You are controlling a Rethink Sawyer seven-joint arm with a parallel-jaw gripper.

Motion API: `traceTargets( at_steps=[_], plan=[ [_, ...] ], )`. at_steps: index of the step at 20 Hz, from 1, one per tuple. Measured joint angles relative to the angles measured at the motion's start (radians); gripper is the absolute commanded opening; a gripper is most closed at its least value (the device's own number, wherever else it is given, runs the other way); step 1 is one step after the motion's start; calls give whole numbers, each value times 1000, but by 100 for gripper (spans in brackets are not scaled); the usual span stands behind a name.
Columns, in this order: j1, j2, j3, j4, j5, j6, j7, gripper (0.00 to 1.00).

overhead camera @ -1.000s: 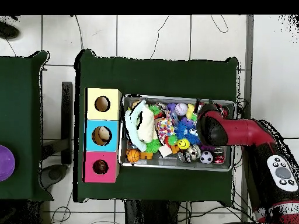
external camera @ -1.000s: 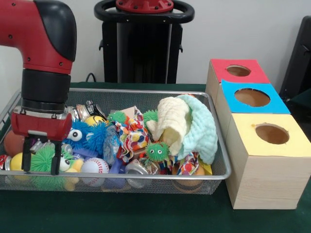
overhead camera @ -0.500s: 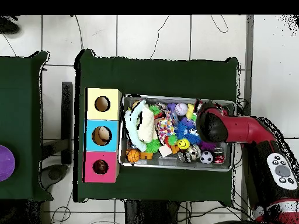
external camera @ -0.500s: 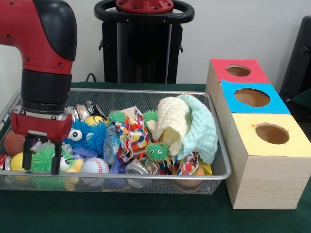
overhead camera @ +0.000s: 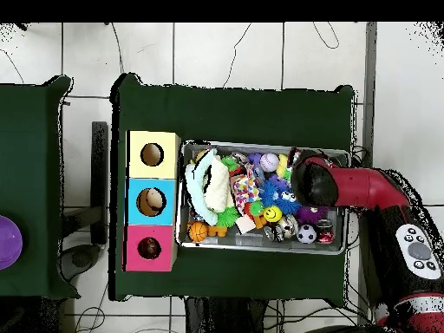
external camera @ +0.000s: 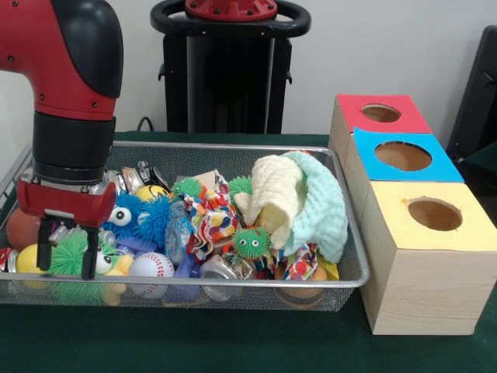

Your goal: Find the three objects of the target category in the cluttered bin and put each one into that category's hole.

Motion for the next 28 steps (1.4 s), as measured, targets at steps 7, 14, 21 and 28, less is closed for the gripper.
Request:
traceTargets(
  at_steps=[7, 14, 21, 28],
  plan=[
    [0, 2, -6, 0, 30, 6, 0, 100],
    [-16, 2, 7, 9, 31, 4, 0, 100],
    [-140, 14, 115, 66, 31, 5, 0, 100],
    [-248, 36, 169, 149, 26, 4, 0, 100]
  ],
)
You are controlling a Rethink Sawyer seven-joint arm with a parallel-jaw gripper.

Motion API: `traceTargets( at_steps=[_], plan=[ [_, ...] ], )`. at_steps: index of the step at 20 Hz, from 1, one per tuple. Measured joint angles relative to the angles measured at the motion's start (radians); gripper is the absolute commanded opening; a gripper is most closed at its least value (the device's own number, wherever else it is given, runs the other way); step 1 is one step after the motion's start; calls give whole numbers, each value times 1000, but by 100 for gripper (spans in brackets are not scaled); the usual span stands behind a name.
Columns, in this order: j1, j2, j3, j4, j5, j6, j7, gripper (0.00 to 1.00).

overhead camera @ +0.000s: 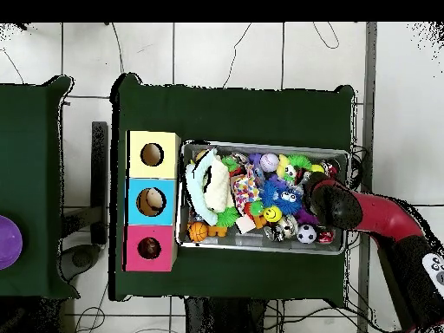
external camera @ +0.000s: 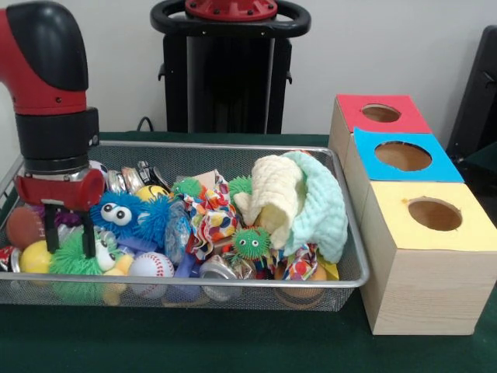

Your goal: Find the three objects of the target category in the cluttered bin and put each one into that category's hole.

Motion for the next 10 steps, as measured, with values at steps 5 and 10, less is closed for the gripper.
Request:
traceTargets(
  at_steps=[5, 10],
  plan=[
    [9, 3, 7, 7, -1, 0, 0, 100],
    [25, 26, 7, 7, -3, -5, 0, 100]
  ],
)
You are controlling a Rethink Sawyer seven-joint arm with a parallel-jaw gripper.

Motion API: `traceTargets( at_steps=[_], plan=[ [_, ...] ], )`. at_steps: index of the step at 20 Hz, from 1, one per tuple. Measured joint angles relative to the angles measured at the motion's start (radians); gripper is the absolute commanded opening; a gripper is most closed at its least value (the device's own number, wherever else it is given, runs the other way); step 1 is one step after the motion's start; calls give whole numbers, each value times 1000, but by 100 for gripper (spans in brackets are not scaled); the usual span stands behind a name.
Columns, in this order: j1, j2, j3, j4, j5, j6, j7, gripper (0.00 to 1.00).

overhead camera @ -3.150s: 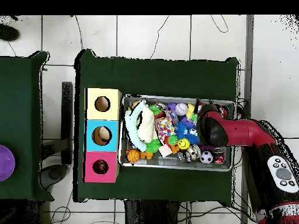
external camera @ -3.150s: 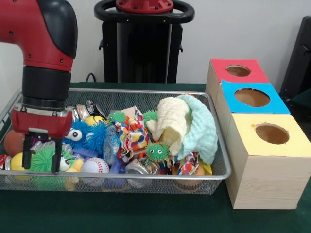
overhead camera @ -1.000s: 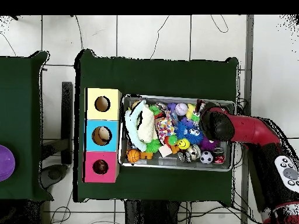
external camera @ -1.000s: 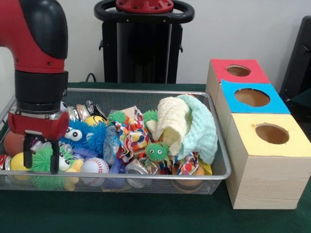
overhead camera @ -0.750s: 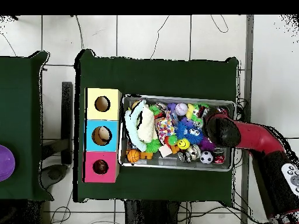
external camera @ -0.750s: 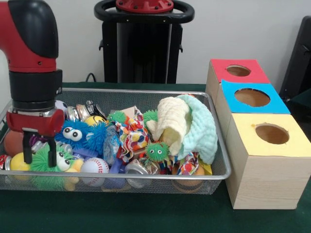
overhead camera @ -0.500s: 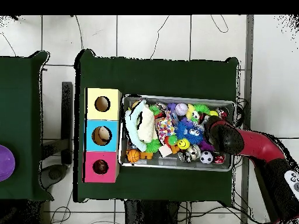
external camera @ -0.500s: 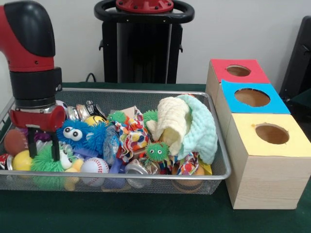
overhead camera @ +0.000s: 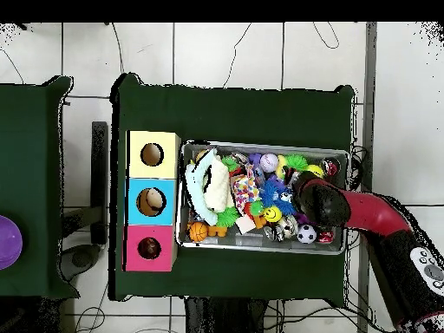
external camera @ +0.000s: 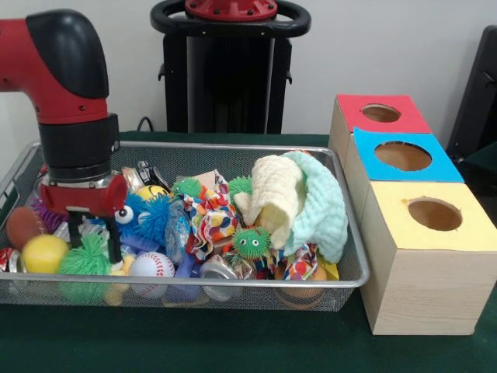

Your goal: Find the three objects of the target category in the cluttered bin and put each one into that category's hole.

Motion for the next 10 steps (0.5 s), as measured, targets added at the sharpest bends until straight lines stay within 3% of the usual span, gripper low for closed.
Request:
traceTargets(
  at_steps=[3, 10],
  plan=[
    [10, 14, -1, -2, -19, -27, 0, 100],
    [53, 27, -48, -13, -83, -190, 0, 100]
  ],
)
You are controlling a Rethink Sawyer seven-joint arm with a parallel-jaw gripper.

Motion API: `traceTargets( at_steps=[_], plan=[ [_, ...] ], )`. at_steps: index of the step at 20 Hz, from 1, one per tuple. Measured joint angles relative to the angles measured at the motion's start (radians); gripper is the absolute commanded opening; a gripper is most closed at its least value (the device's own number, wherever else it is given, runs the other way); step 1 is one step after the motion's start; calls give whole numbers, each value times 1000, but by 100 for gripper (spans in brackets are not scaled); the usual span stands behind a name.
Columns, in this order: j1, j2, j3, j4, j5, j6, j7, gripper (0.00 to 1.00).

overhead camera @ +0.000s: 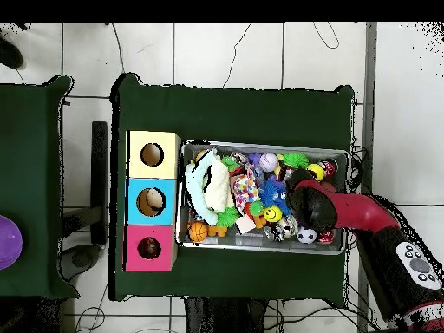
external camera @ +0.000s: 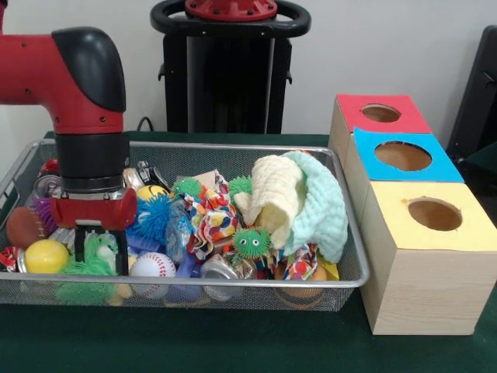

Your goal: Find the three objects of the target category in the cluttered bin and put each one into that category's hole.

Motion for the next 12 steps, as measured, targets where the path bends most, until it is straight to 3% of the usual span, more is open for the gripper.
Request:
traceTargets(
  at_steps=[1, 12],
  plan=[
    [44, 3, -54, -8, -25, -61, 0, 0],
    [149, -6, -156, -34, -31, -107, 0, 0]
  ],
)
